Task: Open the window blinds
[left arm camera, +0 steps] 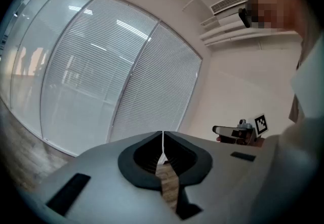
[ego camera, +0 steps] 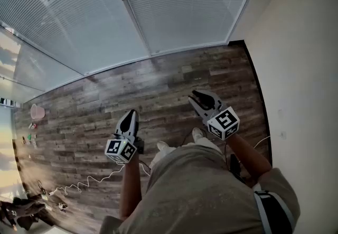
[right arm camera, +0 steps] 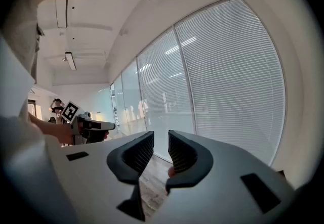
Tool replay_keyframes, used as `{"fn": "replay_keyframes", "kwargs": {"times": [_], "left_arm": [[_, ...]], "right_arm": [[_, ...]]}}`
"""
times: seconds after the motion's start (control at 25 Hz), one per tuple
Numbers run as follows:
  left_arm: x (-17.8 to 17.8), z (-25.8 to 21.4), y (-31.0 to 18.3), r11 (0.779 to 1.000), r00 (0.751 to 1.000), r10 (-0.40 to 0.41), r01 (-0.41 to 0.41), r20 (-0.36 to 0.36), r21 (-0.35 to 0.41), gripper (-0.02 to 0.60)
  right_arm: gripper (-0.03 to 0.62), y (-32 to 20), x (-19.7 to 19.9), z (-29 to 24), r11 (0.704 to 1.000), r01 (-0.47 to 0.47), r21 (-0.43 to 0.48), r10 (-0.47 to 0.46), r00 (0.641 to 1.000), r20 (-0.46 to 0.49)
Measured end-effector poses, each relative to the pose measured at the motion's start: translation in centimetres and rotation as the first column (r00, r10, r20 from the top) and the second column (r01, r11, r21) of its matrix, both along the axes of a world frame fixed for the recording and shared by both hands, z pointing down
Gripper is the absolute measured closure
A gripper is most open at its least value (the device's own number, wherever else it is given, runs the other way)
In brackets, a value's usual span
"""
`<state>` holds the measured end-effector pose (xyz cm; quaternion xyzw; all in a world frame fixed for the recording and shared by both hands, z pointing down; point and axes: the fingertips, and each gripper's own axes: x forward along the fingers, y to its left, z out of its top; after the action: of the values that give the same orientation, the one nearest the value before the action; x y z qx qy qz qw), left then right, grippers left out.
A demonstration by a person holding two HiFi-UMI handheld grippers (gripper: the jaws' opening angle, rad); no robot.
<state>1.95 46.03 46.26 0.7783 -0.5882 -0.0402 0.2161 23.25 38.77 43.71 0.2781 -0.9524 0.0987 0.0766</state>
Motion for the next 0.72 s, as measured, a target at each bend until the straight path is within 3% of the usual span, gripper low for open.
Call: {"fn": "replay_keyframes", "kwargs": {"times": [0.4, 0.56, 0.72], "left_arm": [[3.9, 0.8, 0.0, 0.998, 0.999, -0.054, 0.054, 0.003, -0.024, 0.555], [5.9, 1.4, -0.5, 0.996, 0.996, -0.085, 0.085, 0.002, -0.031, 0.556], [8.2, 2.2, 0.5, 0.992, 0.993, -0.12, 0.12, 0.003, -0.033, 0.556]], "right_arm": [[0.508, 0.6, 3.7, 0.8, 0.999, 0.038, -0.022, -0.037, 0.999, 0.015], [0.507, 0.2, 5.4, 0.5, 0.994, 0.077, -0.078, -0.07, 0.994, 0.079], [0.507, 1.1, 7.2, -0.1, 0.993, 0.117, -0.027, -0.116, 0.992, 0.054]]}}
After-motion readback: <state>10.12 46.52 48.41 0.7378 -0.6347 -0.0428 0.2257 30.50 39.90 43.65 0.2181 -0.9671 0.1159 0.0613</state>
